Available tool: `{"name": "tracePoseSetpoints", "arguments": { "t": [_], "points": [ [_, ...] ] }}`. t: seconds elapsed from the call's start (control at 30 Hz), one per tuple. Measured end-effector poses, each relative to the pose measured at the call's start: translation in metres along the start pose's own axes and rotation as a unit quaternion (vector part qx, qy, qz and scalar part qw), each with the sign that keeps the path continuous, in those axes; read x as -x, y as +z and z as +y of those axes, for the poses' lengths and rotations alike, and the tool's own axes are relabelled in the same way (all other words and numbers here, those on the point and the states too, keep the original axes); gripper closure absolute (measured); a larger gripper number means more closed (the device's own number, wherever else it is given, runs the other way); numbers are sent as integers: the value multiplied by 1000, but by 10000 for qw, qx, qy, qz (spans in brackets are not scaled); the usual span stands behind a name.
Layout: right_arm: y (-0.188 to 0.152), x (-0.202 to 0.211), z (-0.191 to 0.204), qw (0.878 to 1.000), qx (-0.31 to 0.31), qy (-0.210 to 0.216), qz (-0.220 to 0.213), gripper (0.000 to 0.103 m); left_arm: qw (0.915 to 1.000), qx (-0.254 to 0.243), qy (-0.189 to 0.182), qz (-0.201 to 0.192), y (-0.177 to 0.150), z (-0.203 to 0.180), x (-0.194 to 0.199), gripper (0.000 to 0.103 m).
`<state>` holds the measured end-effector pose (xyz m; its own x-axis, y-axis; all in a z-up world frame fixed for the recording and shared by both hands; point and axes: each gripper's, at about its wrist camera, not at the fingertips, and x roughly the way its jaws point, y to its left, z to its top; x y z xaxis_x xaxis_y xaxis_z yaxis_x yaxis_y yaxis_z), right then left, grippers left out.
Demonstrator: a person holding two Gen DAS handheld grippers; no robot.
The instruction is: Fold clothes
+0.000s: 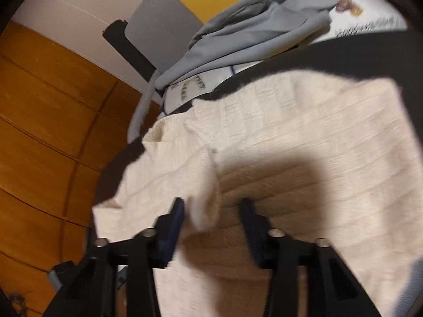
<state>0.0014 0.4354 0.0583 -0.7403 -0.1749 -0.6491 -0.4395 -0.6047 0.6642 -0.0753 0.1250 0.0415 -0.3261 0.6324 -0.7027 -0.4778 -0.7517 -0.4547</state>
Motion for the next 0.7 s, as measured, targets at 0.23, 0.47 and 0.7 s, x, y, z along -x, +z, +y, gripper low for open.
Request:
{"name": "tracePoseSetpoints", "arguments": {
  "t": [0.23, 0.47, 0.7],
  "points": [
    [0, -2, 37, 9970, 739, -198, -57, 95, 9983, 57, 430, -381, 15, 15, 5, 85],
    [6, 49, 79, 9848, 1349, -186, -1079, 96, 9964, 422, 413, -607, 21, 25, -1, 84],
    [-8, 41, 31, 9864, 1064, -837, -929, 96, 9856, 1387, 45, -970, 20, 64, 2, 84]
  ]
}}
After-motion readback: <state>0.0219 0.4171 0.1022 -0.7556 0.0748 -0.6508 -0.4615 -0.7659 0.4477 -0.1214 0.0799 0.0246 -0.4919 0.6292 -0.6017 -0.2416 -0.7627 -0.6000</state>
